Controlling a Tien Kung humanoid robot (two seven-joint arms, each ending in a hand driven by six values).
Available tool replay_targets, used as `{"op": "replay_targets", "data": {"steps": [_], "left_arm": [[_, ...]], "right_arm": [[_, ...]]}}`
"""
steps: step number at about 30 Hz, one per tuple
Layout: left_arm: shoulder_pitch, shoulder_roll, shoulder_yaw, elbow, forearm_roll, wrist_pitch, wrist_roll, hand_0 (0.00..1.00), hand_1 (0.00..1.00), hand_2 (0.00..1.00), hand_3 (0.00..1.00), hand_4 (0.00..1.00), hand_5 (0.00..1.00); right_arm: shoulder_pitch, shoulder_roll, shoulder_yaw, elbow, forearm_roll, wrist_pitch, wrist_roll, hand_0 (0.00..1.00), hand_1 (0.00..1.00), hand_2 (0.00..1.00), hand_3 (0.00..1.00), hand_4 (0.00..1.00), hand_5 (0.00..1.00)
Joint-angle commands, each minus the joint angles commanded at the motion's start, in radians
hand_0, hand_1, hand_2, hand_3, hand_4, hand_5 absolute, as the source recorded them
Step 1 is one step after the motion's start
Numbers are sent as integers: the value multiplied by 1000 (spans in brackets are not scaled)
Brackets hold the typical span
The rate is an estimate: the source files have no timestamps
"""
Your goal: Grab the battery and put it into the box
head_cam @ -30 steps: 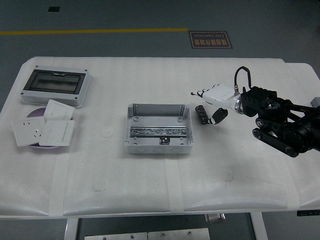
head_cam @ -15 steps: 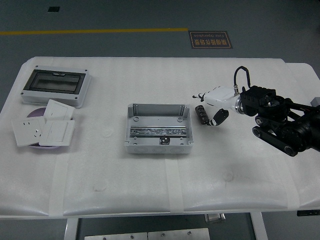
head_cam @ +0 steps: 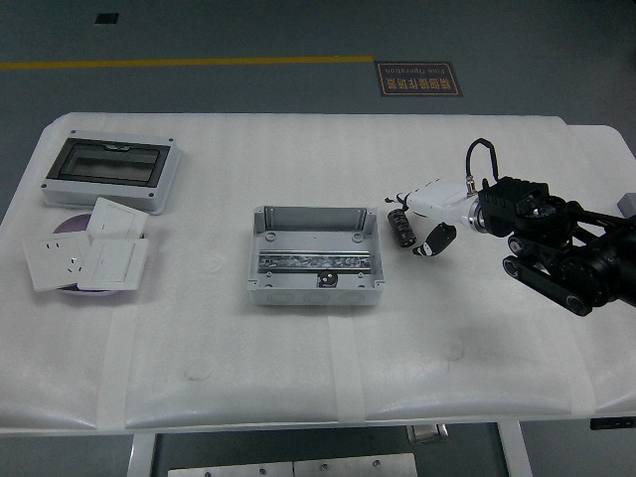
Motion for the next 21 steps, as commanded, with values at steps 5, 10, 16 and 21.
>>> {"op": "replay_targets", "data": {"steps": [5, 10, 16, 21], "left_arm": [[0, 0, 3, 0, -5, 1, -1, 681, 677, 584, 634, 624, 332], [1, 0, 2, 0, -3, 0, -1, 681, 677, 584, 632, 626, 335], [0, 1, 17, 0, -19, 0, -4, 681, 677, 584, 633, 627, 335], [-1, 0, 23, 0, -25, 0, -7, 681, 677, 584, 634, 629, 336]], "right_arm": [[-4, -1, 2, -1, 3, -1, 1, 828, 705, 819, 995, 748, 248], [-9, 1, 3, -4, 3, -2, 0, 821, 697, 776, 837, 619, 186], [-16, 1, -3, -9, 12, -11, -5, 813, 691, 731, 676, 505, 130], [-19, 0, -10, -10, 24, -24, -8, 810, 688, 708, 668, 495, 117]]}}
